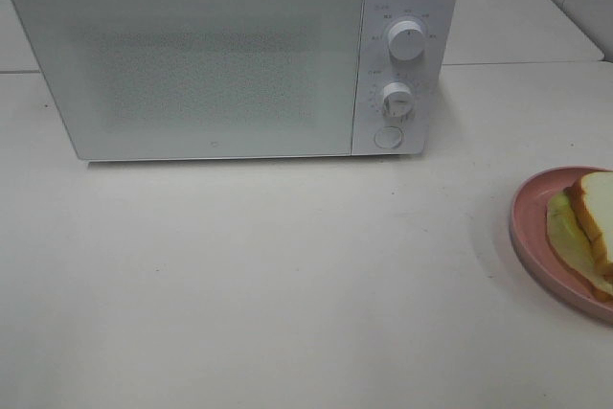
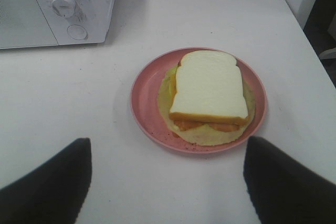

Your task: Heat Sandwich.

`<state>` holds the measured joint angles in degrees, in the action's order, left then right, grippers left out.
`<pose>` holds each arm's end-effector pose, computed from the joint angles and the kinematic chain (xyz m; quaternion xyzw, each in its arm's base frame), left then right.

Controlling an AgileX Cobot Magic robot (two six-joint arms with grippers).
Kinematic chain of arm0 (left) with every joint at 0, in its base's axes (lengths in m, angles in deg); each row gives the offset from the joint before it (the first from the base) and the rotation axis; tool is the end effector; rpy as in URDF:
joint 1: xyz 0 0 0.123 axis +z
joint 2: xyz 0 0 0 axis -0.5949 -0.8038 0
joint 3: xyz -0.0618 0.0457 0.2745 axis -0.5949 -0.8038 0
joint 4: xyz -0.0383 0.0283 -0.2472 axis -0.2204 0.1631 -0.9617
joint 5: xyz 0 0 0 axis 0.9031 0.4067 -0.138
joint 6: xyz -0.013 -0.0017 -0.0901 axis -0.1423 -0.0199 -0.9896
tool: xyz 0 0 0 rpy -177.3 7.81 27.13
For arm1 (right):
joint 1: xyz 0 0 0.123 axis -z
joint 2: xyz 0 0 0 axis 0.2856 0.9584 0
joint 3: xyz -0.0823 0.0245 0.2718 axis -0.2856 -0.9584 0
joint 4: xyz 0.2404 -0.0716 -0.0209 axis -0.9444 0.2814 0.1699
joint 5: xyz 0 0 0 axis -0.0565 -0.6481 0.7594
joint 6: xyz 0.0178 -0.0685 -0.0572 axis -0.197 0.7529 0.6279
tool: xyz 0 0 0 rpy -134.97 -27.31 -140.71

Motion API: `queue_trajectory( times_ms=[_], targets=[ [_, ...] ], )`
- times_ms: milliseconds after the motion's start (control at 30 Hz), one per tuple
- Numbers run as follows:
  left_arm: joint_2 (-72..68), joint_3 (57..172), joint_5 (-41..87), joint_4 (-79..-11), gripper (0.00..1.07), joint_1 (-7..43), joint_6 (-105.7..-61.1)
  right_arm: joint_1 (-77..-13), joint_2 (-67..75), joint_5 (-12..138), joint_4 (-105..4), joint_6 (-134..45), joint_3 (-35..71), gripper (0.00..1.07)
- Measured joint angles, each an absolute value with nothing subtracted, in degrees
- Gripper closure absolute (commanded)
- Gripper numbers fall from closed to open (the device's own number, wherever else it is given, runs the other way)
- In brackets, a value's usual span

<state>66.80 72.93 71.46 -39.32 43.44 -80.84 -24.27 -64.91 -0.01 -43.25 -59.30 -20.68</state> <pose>-0.0038 -0.0131 0.2790 -0.0021 0.8459 -0.0180 0.5331 -0.0050 -0.0105 0.2820 0.0233 0.8426 0.0230 0.5375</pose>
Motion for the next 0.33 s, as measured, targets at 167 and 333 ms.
queue_trajectory(
  times_ms=[167, 333],
  targets=[
    [66.8, 72.9, 71.5, -39.3, 0.05, 43.4, -80.8, -24.3, -64.9, 0.0, -43.2, -59.3, -20.7, 0.31],
    [66.8, 72.9, 71.5, -39.3, 0.05, 43.4, -80.8, -24.3, -64.9, 0.0, -43.2, -59.3, -20.7, 0.31]
  ],
)
